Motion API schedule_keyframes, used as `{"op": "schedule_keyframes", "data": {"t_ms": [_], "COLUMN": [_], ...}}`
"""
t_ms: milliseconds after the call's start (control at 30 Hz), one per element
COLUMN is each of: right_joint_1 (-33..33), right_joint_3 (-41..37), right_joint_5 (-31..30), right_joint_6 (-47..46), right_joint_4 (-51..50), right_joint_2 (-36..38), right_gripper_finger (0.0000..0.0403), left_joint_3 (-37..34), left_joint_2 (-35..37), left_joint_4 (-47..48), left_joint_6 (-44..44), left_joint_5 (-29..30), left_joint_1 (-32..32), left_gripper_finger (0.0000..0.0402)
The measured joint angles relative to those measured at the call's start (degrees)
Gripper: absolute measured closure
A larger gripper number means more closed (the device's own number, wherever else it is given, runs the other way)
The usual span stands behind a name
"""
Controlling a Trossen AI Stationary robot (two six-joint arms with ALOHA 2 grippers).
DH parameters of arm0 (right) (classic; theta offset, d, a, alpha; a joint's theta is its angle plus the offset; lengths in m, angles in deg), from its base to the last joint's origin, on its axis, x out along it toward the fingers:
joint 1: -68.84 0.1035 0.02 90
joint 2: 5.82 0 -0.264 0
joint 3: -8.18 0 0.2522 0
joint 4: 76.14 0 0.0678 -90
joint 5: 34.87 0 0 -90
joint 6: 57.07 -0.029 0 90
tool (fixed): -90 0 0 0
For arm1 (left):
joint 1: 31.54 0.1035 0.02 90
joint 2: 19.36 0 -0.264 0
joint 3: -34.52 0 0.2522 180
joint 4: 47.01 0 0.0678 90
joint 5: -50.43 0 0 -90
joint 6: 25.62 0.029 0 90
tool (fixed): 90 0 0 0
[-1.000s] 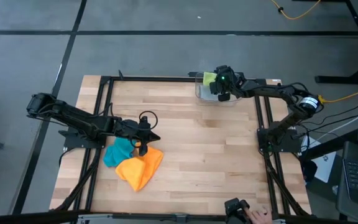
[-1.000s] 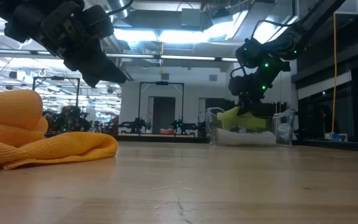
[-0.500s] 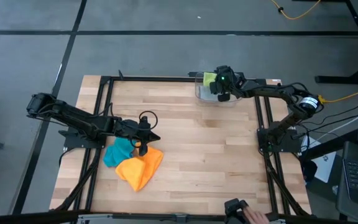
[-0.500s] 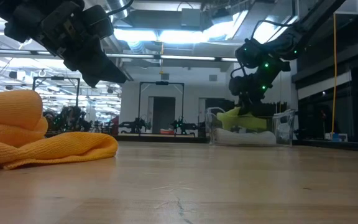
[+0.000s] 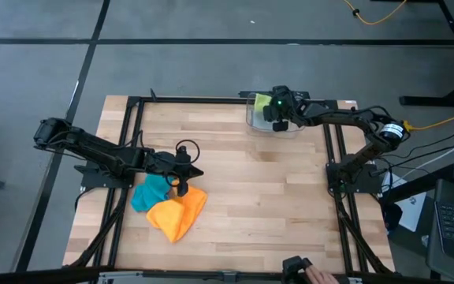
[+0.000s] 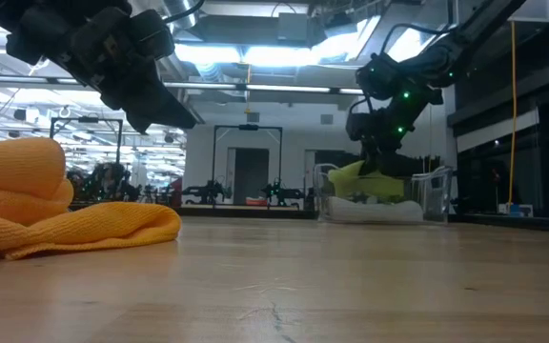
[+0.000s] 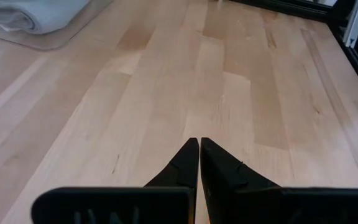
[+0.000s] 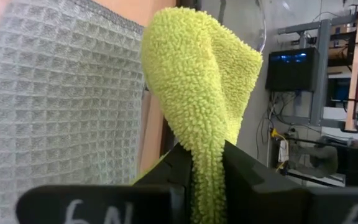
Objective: Fold microfiber towels
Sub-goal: Put the folded green microfiber into the transparent bin
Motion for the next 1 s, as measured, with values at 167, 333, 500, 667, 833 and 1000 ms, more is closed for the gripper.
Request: {"op": "schedule_keyframes", "data": {"t_ms": [167, 333, 500, 667, 833, 1000], "right_joint_1": [0.9, 1.0, 1.0, 1.0, 1.0, 1.0], "right_joint_3": [0.0, 0.1, 0.1, 0.1, 0.1, 0.1], "right_joint_5": [-0.2, -0.2, -0.2, -0.2, -0.2, -0.2], "right_joint_6": [-0.1, -0.1, -0.1, -0.1, -0.1, -0.1], "right_joint_4": [-0.7, -1.5, -1.9, -2.0, -2.0, -2.1], "right_joint_2": [0.0, 0.0, 0.1, 0.1, 0.1, 0.1], "right_gripper_finger": [0.0347, 0.0345, 0.0321, 0.0303, 0.0295, 0.0295], "left_joint_3": [0.0, 0.0, 0.0, 0.0, 0.0, 0.0], "left_joint_2": [0.0, 0.0, 0.0, 0.0, 0.0, 0.0], "left_joint_4": [0.0, 0.0, 0.0, 0.1, 0.1, 0.1], "left_joint_6": [0.0, 0.0, 0.0, 0.0, 0.0, 0.0], "left_joint_5": [0.1, 0.2, 0.2, 0.2, 0.2, 0.2], "left_joint_1": [0.0, 0.0, 0.0, 0.0, 0.0, 0.0], "left_gripper_finger": [0.0392, 0.0392, 0.0392, 0.0392, 0.0392, 0.0392]}}
